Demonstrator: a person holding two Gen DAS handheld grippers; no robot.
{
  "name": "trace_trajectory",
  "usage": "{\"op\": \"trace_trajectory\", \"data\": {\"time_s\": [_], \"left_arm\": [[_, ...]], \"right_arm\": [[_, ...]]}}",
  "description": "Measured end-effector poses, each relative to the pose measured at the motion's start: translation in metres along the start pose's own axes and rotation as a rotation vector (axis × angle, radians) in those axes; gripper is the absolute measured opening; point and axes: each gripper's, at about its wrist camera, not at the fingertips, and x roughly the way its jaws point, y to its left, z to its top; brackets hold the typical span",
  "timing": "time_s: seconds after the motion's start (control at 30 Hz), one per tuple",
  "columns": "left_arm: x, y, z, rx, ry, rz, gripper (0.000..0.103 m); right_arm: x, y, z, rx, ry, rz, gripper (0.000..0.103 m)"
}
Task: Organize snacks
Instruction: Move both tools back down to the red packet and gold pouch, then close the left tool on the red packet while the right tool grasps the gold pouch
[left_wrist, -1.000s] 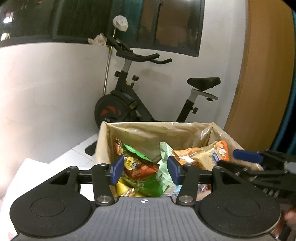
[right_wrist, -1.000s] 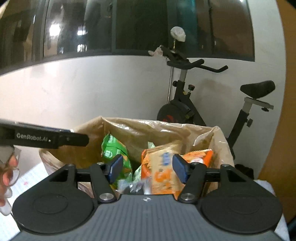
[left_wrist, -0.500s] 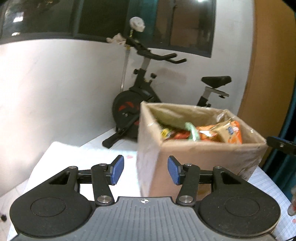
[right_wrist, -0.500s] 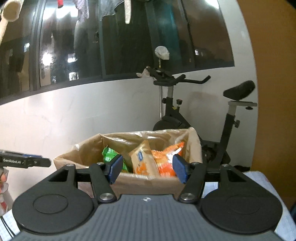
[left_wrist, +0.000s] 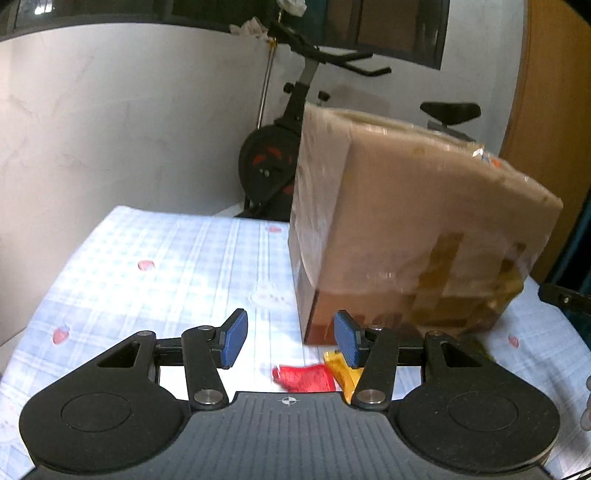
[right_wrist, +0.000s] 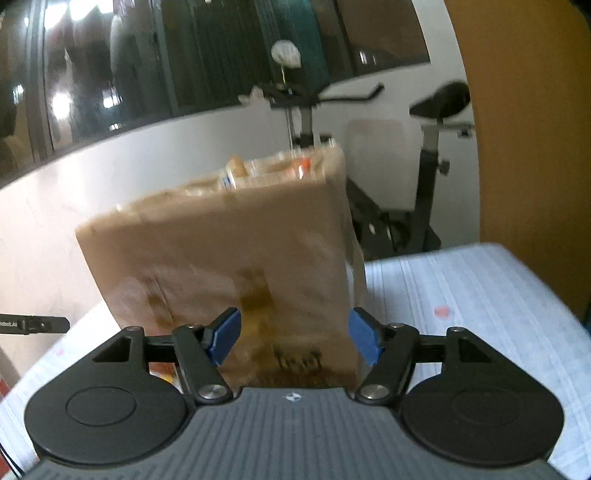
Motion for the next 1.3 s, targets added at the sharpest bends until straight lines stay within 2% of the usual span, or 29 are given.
{"op": "trace_trajectory", "data": {"time_s": [0.3,0.53,0.63,0.73,0.8,0.9,1.1,1.23,1.3], "left_arm": [[0.016,0.005,-0.025,-0.016,0.052,0.002,0.054],[0.026,0.009,-0.042,-0.021,0.090,0.003,0.055],[0.027,0.009,-0.046,-0.013,0.099,-0.008,0.055],[0.029,0.005,-0.051,0.007,0.109,-0.029,0.055],[0.032,0.000,-0.054,0.022,0.115,-0.039,0.062],[0.043,-0.009,-0.058,0.052,0.126,-0.039,0.064],[0.063,-0.014,-0.065,0.068,0.129,0.046,0.064],[0.073,-0.011,-0.066,0.032,0.136,0.061,0.063],[0.075,-0.016,-0.068,0.059,0.131,0.083,0.063]], "right_arm": [[0.040,0.019,-0.040,-0.052,0.163,0.028,0.068],[0.072,0.034,-0.060,-0.135,0.254,-0.010,0.081],[0.081,0.037,-0.064,-0.163,0.263,-0.040,0.090],[0.087,0.040,-0.069,-0.186,0.279,-0.038,0.091],[0.089,0.043,-0.071,-0.204,0.293,-0.032,0.091],[0.091,0.044,-0.072,-0.219,0.304,-0.031,0.090],[0.090,0.043,-0.074,-0.217,0.293,-0.046,0.086],[0.090,0.043,-0.075,-0.212,0.287,-0.048,0.085],[0.089,0.042,-0.075,-0.211,0.285,-0.049,0.084]]}}
